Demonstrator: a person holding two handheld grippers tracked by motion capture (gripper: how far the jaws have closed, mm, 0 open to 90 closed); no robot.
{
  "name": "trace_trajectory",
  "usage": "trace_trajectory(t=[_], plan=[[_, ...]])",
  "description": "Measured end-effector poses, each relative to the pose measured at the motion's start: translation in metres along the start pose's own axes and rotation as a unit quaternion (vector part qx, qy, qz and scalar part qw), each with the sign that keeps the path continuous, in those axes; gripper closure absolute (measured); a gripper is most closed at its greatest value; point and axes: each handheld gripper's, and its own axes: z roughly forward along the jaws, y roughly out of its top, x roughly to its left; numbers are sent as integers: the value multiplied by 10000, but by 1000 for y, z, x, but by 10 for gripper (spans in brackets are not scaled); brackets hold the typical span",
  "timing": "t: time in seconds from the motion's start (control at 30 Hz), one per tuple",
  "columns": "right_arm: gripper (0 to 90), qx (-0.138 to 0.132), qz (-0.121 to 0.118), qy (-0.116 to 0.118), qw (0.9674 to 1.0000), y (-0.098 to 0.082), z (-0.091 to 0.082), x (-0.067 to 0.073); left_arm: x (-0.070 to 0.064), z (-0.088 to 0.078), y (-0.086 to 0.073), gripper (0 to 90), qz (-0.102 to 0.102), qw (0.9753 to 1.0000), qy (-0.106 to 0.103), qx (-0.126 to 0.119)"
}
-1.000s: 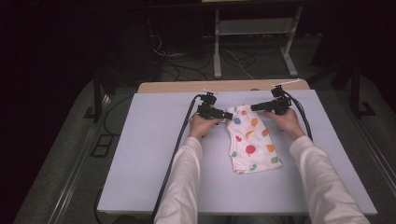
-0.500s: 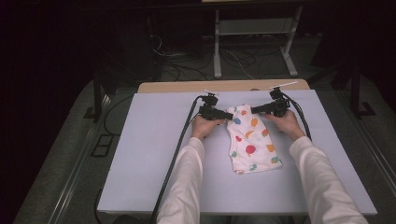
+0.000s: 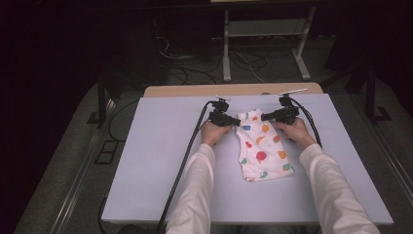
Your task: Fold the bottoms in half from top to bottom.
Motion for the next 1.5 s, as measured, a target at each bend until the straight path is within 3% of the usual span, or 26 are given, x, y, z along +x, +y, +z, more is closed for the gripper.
trace_trajectory(t=[0.2,0.43,0.6,0.77,1.03,1.23,1.5], plan=[[876,-22,19,-15,10000,0,-5,2,-3,-2,1,879,85,10000,35,-38],[876,-118,-231,-103,9996,0,-16,8,-11,-8,4,879,238,9996,46,-109],[875,-397,-449,-9,9982,-5,-23,10,-20,-17,7,880,451,9987,94,-220],[876,-609,-484,62,9970,-12,-30,11,-28,-22,3,880,596,9973,94,-410],[876,-814,-693,228,9940,-19,-43,21,-32,-30,-5,880,601,9964,53,-589],[876,-809,-858,169,9929,-23,-51,29,-40,-34,-9,880,543,9958,-80,-730],[876,-803,-937,160,9922,-37,-59,32,-52,-36,-15,880,653,9955,-107,-672]])
